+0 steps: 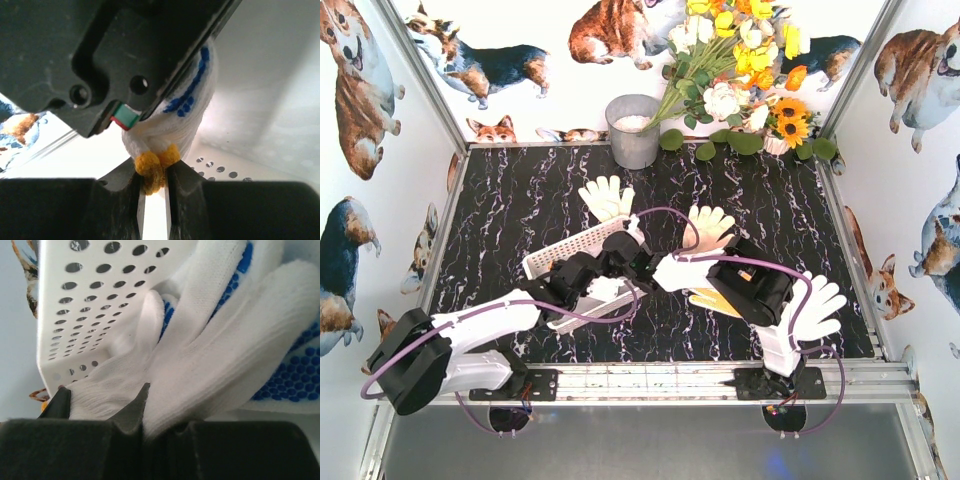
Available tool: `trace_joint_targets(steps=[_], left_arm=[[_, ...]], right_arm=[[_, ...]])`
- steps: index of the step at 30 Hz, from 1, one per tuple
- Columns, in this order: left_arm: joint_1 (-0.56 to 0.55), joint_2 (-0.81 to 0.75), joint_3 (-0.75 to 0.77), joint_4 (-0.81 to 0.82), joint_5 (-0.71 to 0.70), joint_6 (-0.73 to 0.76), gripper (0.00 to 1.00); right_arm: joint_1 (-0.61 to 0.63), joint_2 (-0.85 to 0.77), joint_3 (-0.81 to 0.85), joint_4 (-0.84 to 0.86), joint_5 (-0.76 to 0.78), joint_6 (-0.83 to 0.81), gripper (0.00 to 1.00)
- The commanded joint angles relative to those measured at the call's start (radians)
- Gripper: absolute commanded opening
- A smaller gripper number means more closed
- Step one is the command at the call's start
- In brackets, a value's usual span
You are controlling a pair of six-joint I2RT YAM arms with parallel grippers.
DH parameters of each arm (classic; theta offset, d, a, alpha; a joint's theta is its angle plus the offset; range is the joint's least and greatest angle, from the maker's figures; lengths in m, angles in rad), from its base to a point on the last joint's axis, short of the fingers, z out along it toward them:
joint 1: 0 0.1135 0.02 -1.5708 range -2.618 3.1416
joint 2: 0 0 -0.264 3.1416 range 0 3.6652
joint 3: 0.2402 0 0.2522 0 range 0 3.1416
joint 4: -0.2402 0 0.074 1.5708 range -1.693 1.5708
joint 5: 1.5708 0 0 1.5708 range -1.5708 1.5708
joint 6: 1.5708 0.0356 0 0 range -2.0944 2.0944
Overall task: Put the gloves into the storage basket
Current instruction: Place the glove in the bin.
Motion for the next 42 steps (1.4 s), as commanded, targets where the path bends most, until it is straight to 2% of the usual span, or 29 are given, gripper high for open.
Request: trace_joint_targets(steps=[1, 4, 6, 7, 10, 12, 19, 26, 34, 42], left_arm=[[0.049, 0.019, 0.036, -0.003, -0.132, -0.068, 0.24], [0.047, 0.029, 0.054, -0.013, -0.149, -0.092, 0.42], [0.047, 0.031, 0.065, -0.015, -0.167, -0.118, 0.65], [0.046, 0.031, 0.072, -0.015, -0.176, -0.131, 0.73], [0.046, 0.021, 0.094, -0.036, -0.186, -0.184, 0.90], [0.045, 0.007, 0.116, -0.070, -0.174, -0.223, 0.96], [0.046, -0.070, 0.191, -0.175, -0.092, -0.361, 1.00], [0.069, -0.110, 0.266, -0.217, -0.027, -0.473, 1.00], [0.105, -0.135, 0.249, -0.189, -0.042, -0.416, 1.00], [0.113, -0.201, 0.156, -0.052, -0.030, -0.323, 1.00]], right_arm=[[0.059, 0.006, -0.026, -0.073, 0.040, 0.017, 0.00], [0.072, 0.001, -0.029, -0.075, 0.084, 0.037, 0.00], [0.081, -0.002, -0.027, -0.085, 0.123, 0.050, 0.00], [0.086, -0.004, -0.026, -0.092, 0.148, 0.056, 0.00], [0.097, -0.006, -0.024, -0.099, 0.193, 0.072, 0.00], [0.101, -0.009, -0.024, -0.101, 0.220, 0.085, 0.00], [0.109, -0.024, -0.017, -0.120, 0.301, 0.104, 0.00], [0.120, -0.028, -0.020, -0.117, 0.342, 0.142, 0.00], [0.117, -0.047, -0.064, -0.082, 0.347, 0.163, 0.00], [0.109, -0.101, -0.081, -0.076, 0.328, 0.149, 0.00]])
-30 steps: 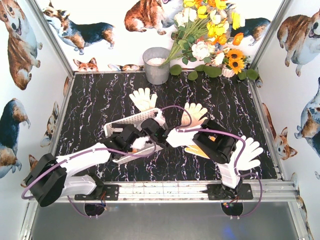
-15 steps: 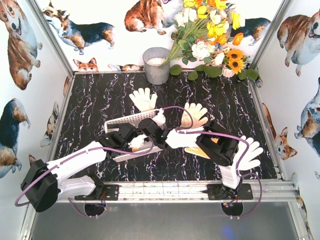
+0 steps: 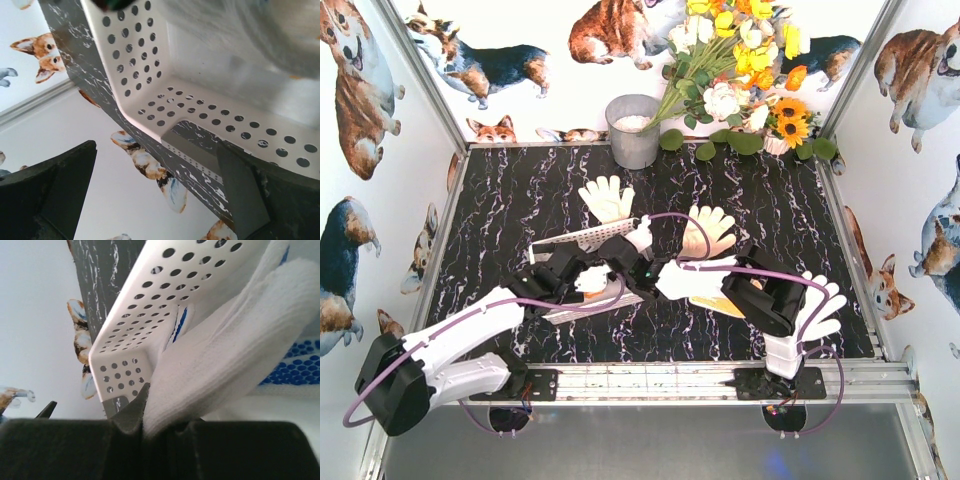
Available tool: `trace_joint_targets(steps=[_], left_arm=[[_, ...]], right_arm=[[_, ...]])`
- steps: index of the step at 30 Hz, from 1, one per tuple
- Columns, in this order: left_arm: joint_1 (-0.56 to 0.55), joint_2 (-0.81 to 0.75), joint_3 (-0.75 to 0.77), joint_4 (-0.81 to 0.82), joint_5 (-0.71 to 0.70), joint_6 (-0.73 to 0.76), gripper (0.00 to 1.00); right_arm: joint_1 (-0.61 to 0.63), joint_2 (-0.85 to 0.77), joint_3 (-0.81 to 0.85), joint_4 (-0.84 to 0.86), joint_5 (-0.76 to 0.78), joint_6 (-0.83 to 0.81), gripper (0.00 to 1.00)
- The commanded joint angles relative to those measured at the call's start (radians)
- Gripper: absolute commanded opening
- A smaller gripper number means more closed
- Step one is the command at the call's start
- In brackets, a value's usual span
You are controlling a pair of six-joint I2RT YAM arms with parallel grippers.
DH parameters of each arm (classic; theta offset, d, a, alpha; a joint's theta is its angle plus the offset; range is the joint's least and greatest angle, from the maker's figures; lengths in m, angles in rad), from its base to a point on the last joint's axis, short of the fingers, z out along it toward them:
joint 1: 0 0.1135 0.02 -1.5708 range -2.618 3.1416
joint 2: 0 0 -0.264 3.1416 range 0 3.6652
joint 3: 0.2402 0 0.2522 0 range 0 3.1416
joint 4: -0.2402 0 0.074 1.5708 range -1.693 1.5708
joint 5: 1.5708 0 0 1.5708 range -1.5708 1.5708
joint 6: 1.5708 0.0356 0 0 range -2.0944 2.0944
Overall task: Put the gloves into the storage basket
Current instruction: Place the glove in the bin.
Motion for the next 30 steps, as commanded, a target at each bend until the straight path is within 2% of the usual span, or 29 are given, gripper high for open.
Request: trace_joint_targets(steps=[1, 4, 9, 19, 25, 30], left_arm=[[0.058, -0.103, 0.010, 0.329, -0.027, -0.105, 1.00], [0.056, -0.145, -0.015, 0.324, 0.021, -0.050, 1.00], [0.039, -0.175, -0.023, 0.215, 0.028, -0.004, 1.00], [-0.041, -0.215, -0.054, 0.139, -0.044, 0.078, 1.00], [0.005, -0.198, 0.033, 0.138, 0.046, -0.124, 1.00], [0.042, -0.154, 0.084, 0.200, 0.049, -0.296, 1.00]], right_arm=[[0.038, -0.012, -0.051, -0.090, 0.036, 0.009, 0.00], [0.019, -0.009, -0.062, -0.084, 0.019, 0.040, 0.00], [-0.009, -0.011, -0.040, -0.115, -0.002, 0.054, 0.00], [-0.038, 0.004, 0.019, -0.191, -0.044, 0.109, 0.00], [-0.035, 0.025, -0.009, -0.124, -0.036, 0.123, 0.00], [-0.008, 0.014, -0.047, -0.085, 0.034, 0.154, 0.00]])
